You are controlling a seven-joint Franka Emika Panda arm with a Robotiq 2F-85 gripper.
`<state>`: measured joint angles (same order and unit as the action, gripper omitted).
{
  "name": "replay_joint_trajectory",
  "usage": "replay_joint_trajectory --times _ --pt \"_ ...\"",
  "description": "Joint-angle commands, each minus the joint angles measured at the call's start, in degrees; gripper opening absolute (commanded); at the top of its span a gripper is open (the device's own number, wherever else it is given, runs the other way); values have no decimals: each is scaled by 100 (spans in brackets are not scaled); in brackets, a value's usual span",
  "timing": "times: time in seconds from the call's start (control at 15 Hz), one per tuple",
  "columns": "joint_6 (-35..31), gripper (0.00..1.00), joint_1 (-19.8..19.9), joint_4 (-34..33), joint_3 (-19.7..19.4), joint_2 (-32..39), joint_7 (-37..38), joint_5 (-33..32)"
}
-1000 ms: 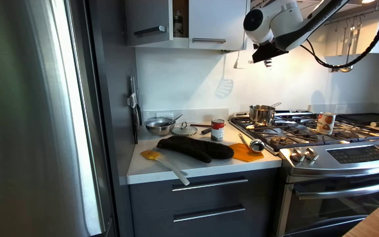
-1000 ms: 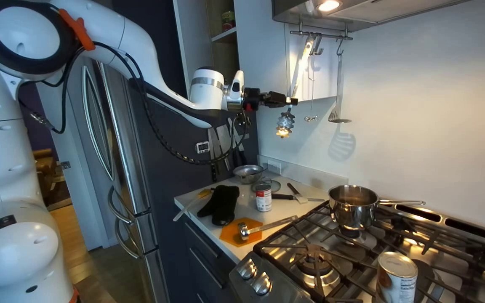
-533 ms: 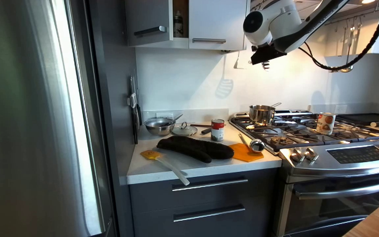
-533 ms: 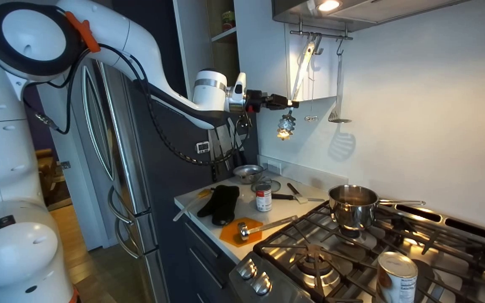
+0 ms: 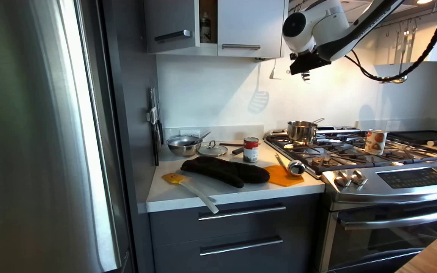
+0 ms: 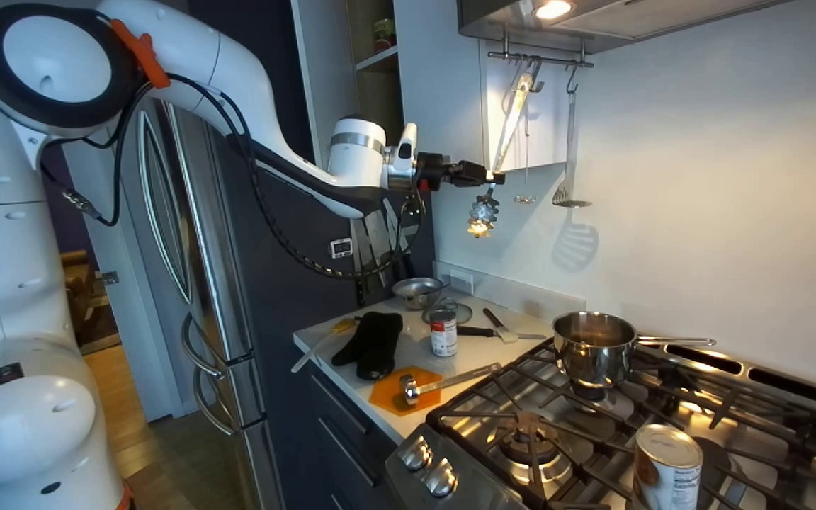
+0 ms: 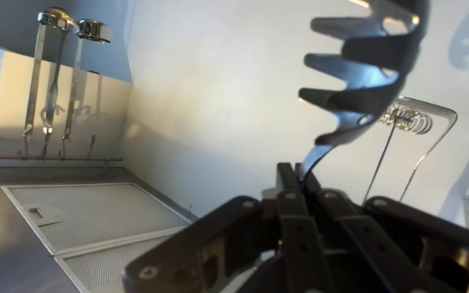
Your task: Put the metal kitchen on the wall hook
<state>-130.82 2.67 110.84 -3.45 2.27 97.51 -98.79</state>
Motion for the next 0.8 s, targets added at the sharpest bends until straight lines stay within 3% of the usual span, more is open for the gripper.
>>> replay_joint_trajectory --times 0.0,0.4,0.47,0.53,0.73 --pt "-393 1 80 -15 -24 -9 75 -198" --pt "-690 2 92 21 -29 -3 86 -271" --pt "-690 29 96 22 -33 -4 87 -260" --pt "-670 30 98 23 -35 -4 90 -258" --pt "-652 52 106 30 -41 -9 76 -234"
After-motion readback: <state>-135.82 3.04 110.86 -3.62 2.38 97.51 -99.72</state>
